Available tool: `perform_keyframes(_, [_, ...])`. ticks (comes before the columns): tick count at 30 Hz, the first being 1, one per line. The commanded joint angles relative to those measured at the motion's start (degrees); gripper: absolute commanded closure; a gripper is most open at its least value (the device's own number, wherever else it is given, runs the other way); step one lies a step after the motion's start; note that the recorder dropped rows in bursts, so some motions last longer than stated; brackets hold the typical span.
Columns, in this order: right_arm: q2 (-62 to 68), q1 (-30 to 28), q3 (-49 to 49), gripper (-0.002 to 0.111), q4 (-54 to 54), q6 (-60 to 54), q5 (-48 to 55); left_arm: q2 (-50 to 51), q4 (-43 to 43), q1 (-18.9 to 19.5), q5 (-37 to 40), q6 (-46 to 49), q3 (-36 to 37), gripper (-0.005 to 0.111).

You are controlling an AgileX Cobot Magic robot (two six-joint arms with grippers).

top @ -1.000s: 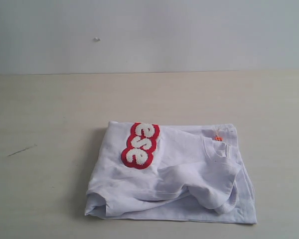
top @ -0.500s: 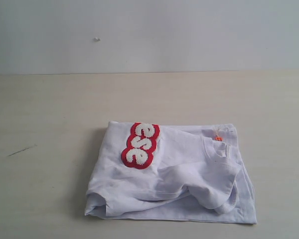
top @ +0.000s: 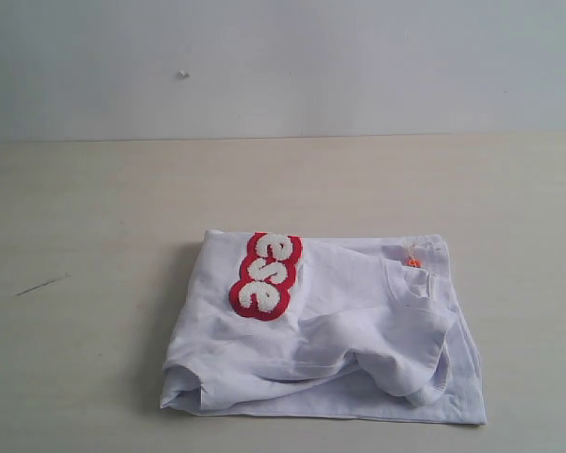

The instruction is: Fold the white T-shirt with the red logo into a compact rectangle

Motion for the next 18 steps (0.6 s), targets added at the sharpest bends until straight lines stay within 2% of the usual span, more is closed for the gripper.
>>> perform_keyframes(1, [-0.3,0.1,0.4,0.101,-0.1,0.2,-0.4,-0.3,-0.5,0.2,-0.7,-0.3,0.2,0.107])
perform_keyframes(5, [-0.3,0.1,0.4,0.101,-0.1,0.2,-0.6,-0.3,-0.5,0.2,-0.7,-0.3,0.2,0.107])
perform_keyframes(11, [-1.8,-0.2,0.4,0.101,-1.3,-0.4,-6.5,-0.3,-0.5,0.2,-0.7,-0.2,0.2,0.107])
perform_keyframes(14, [-4.8,-2.4,0.4,0.101,-1.4,0.7,-6.6,-0.3,-0.5,0.2,-0.7,-0.2,0.2,0.107])
perform_keyframes(18, [-7.7,-8.2,1.7,0.101,-4.3,9.8,-6.8,-0.3,-0.5,0.2,-0.7,-0.1,0.2,0.107])
